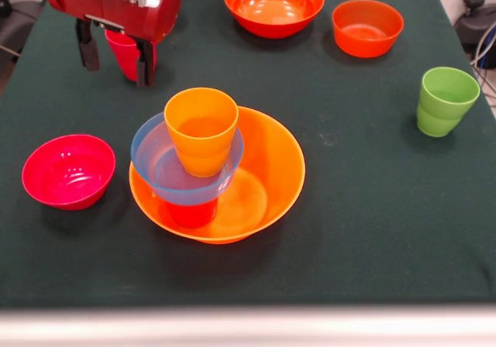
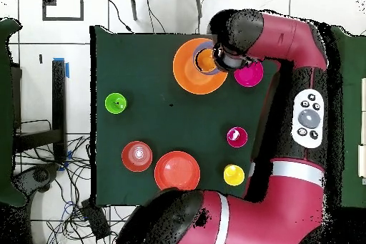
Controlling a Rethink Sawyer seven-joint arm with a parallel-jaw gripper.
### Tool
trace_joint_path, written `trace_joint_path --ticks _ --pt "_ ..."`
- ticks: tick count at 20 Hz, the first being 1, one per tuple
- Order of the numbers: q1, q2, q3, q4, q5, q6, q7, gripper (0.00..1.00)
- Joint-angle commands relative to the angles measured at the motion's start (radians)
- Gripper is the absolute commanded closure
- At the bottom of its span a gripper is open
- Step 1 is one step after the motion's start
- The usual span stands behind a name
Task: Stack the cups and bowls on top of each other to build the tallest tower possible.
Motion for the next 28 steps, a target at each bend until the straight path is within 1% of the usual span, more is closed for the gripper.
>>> trace_joint_path --ticks 1,4,8,14,21,28 --pt "0.022 -0.010 0.058 0.112 -0.069 0.067 -0.237 0.00" --pt "-0.004 0.034 0.079 0.057 -0.091 0.043 -0.305 0.00" --pt "-0.029 0.080 0.097 -0.001 -0.105 0.030 -0.355 0.00" --pt "-0.046 0.098 0.107 -0.011 -0.112 0.007 -0.375 0.00" --pt "-0.054 0.126 0.120 -0.028 -0.131 -0.012 -0.363 0.00" --pt "-0.078 0.193 0.152 -0.104 -0.168 -0.040 -0.422 0.00"
